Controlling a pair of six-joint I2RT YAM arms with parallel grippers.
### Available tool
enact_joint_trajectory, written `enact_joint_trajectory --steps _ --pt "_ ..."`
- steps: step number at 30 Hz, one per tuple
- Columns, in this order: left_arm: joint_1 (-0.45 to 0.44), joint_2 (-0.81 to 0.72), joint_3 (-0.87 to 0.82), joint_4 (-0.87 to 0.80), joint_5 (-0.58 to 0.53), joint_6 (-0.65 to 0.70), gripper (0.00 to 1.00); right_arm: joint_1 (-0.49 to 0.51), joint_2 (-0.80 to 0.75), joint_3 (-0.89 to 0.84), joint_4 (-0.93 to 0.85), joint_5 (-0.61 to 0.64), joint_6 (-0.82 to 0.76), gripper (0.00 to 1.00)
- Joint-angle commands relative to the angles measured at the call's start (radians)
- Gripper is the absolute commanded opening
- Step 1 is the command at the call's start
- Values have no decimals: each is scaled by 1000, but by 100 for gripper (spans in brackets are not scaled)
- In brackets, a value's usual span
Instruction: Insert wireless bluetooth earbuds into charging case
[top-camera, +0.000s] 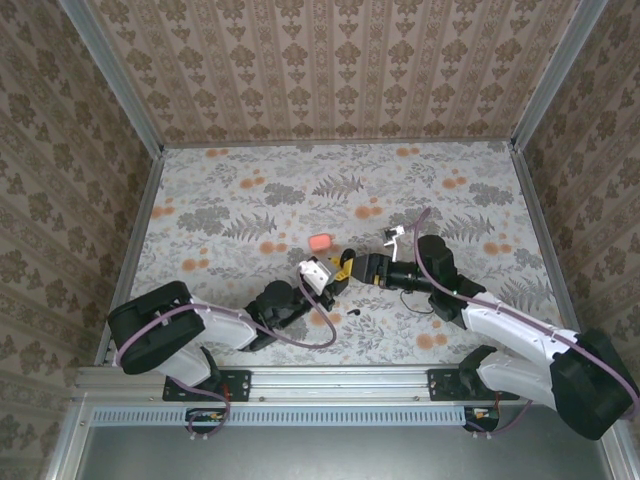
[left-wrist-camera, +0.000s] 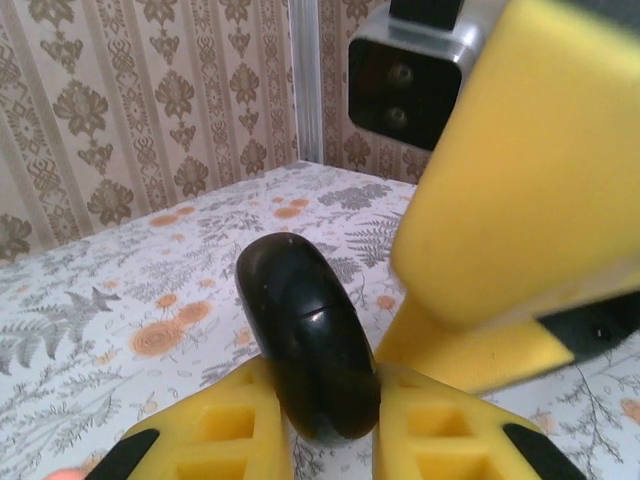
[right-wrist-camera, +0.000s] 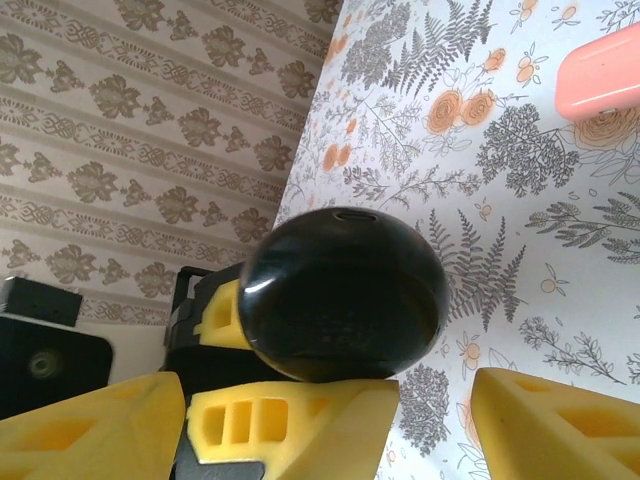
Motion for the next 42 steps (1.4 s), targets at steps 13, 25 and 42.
enact_joint_trajectory --steps 13,25,42 --pt "48 -196 -58 -307 271 -21 14 -38 -194 84 -303 9 -623 73" --pt "81 -387 10 -731 545 112 15 -41 -301 68 -517 -172 -1498 71" --pt "83 -357 78 -847 658 175 15 68 62 323 -891 -159 -1954 60"
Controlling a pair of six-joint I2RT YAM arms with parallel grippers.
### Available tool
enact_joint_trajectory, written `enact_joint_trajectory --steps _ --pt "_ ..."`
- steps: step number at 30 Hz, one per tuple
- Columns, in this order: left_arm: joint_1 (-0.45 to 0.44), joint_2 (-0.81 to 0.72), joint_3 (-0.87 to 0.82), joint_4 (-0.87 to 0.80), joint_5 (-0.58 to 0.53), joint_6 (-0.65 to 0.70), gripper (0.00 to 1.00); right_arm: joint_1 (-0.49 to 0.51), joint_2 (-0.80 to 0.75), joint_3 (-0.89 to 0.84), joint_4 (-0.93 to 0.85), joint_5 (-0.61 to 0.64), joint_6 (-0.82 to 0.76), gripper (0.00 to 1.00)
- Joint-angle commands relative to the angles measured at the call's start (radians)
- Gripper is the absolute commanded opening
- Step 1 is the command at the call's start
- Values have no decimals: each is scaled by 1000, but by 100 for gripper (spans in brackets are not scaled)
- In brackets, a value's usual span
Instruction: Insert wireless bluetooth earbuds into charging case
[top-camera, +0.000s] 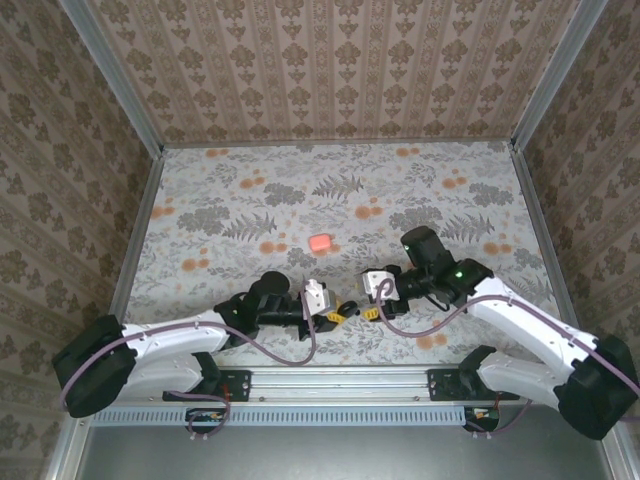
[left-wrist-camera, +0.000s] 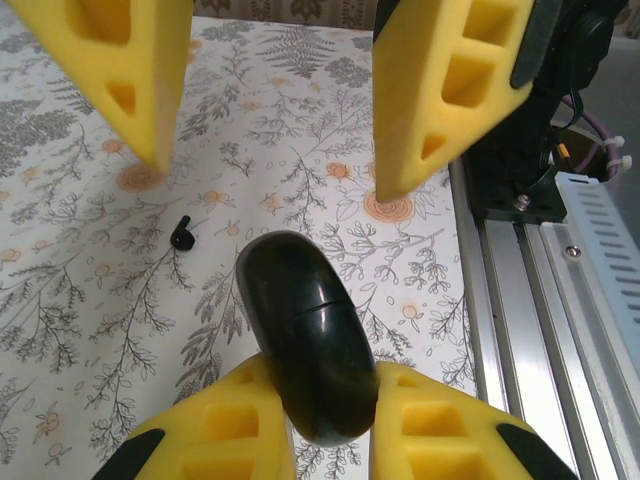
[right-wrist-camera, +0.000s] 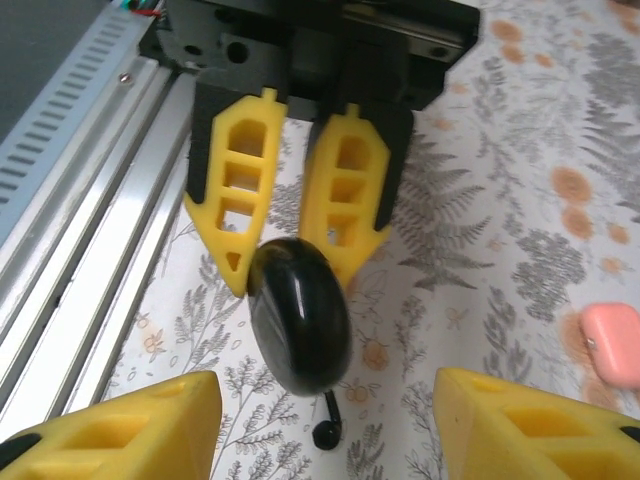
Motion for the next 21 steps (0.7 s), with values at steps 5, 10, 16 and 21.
enact_joint_trajectory --steps 5,10,16,21 --pt "10 15 35 -13 44 23 15 41 120 82 -108 -51 -120 56" --pt "8 9 32 -7 39 21 15 54 180 114 -127 -79 -141 49" --pt "8 6 32 -4 41 16 15 59 228 149 -161 -90 -169 34" --pt "9 -3 20 12 9 13 23 58 220 150 -163 -90 -189 22"
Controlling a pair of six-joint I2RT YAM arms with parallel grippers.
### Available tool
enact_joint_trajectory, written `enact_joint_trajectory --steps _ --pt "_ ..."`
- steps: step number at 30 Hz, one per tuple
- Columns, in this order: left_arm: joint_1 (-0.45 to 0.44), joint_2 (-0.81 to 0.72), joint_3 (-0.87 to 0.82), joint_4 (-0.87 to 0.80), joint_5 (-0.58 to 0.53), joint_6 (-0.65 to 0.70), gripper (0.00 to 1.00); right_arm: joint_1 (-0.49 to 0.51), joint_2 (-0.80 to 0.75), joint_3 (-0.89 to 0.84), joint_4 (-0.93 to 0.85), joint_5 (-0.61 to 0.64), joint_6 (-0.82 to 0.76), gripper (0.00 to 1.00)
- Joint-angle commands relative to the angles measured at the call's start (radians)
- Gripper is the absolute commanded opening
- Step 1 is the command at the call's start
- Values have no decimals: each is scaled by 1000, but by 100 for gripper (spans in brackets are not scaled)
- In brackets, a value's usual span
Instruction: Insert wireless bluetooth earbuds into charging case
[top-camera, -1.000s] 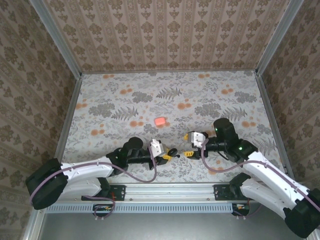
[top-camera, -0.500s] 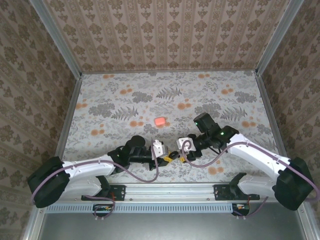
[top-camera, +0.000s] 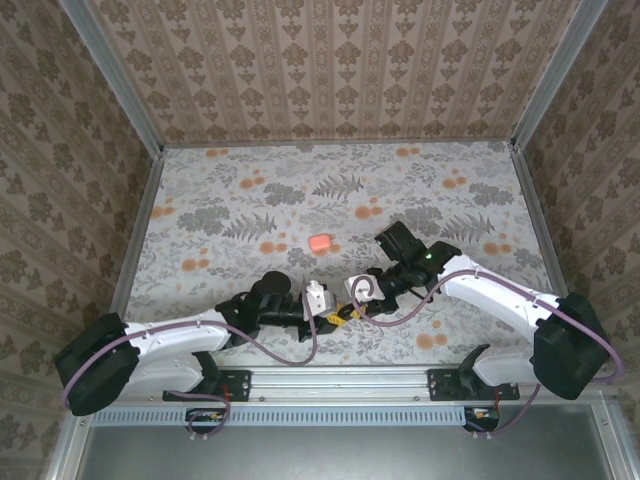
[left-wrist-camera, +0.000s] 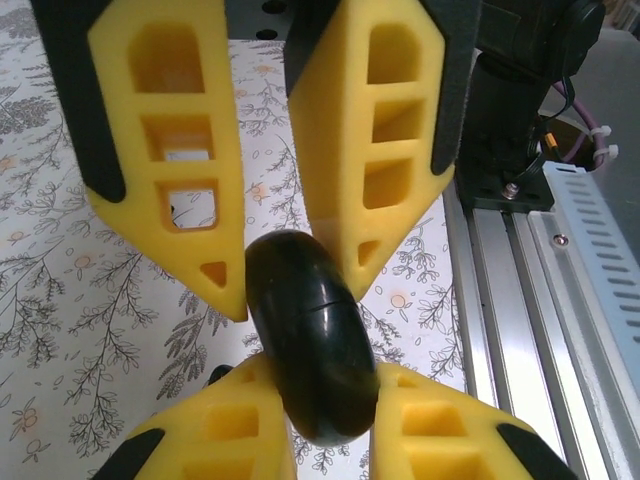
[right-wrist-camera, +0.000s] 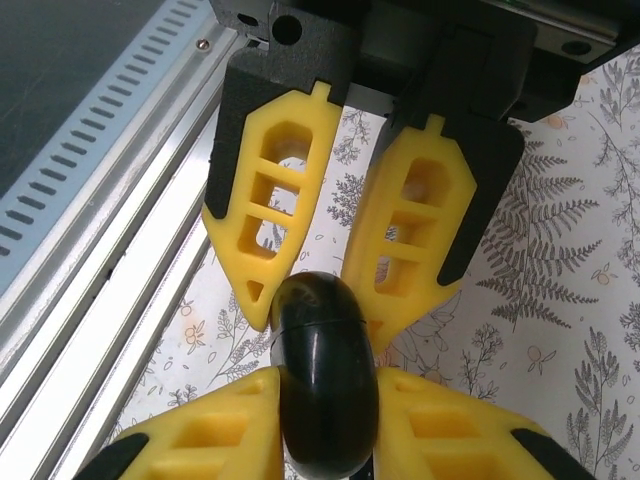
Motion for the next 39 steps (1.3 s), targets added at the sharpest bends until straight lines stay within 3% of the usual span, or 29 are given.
enact_joint_trajectory --steps 1,5,10,15,31,39 --pt "5 -20 13 30 -21 5 26 3 -11 15 -28 -50 -43 21" --pt "5 -39 -25 115 -66 -8 53 -53 -73 -63 105 -114 8 16" --pt "4 -39 -50 188 -87 -16 58 -155 -188 -208 368 -259 163 16" --pt "5 -20 -43 218 -66 -11 58 -186 -247 -307 564 -319 307 16" --pt "-11 14 -13 286 -63 -29 47 -186 -184 -296 562 -411 326 17" --pt "-18 0 -10 289 -72 -29 29 -186 -164 -294 560 -416 325 17"
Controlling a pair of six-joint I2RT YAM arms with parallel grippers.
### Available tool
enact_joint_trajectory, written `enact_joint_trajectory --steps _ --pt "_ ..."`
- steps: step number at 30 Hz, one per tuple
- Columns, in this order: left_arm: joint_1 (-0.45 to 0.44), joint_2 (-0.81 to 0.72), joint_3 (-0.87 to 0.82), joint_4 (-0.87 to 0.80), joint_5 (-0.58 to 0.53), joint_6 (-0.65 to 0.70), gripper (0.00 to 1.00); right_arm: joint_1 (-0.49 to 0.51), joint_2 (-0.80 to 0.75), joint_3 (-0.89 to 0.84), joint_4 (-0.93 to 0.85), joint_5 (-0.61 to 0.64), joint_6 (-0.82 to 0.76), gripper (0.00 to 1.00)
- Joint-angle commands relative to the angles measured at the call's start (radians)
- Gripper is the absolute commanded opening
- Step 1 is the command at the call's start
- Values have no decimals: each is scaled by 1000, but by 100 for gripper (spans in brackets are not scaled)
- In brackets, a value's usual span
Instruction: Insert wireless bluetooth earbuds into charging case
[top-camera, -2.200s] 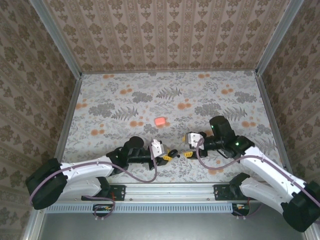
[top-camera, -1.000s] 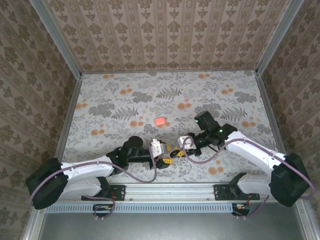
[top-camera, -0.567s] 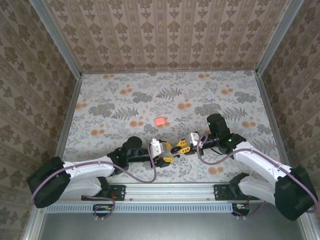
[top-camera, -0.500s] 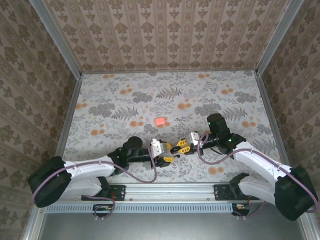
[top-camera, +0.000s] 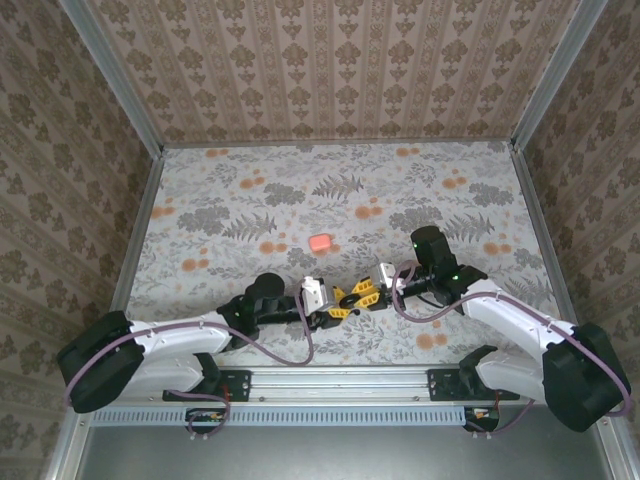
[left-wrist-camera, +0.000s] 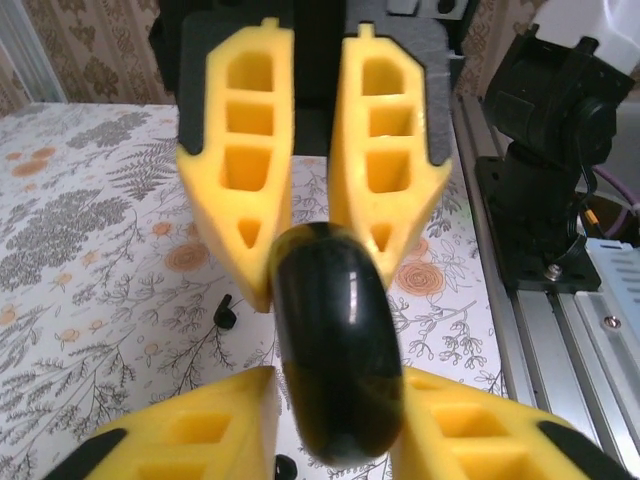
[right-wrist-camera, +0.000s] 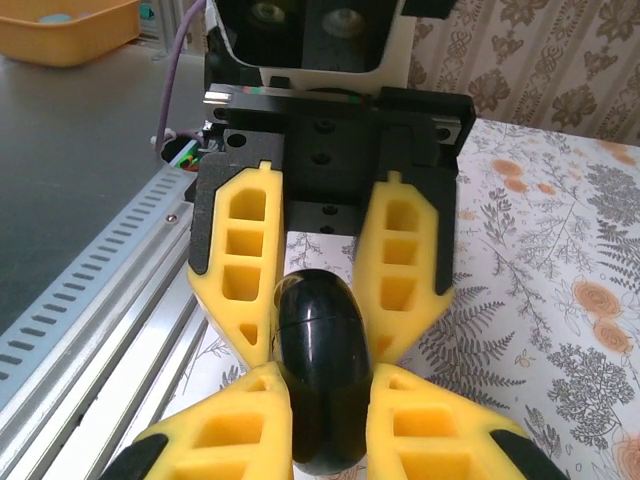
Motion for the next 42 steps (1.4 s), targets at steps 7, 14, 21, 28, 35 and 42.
enact_joint_trajectory --steps 7,14,21,28,35,42 --pt "-17 -29 46 -50 -29 15 17 -2 4 22 -32 -22 -1 22" --pt "-28 -52 147 -456 -168 127 16 24 -114 48 -156 235 20 46" --pt "-34 -3 239 -711 -263 189 16 148 -148 62 -230 486 -40 54" --pt "-42 23 250 -678 -220 183 16 192 -46 87 -199 480 -62 55" --pt "-49 25 247 -650 -201 180 15 194 63 116 -173 407 -75 51" --pt "-51 33 247 -639 -188 176 15 195 106 136 -173 388 -85 44"
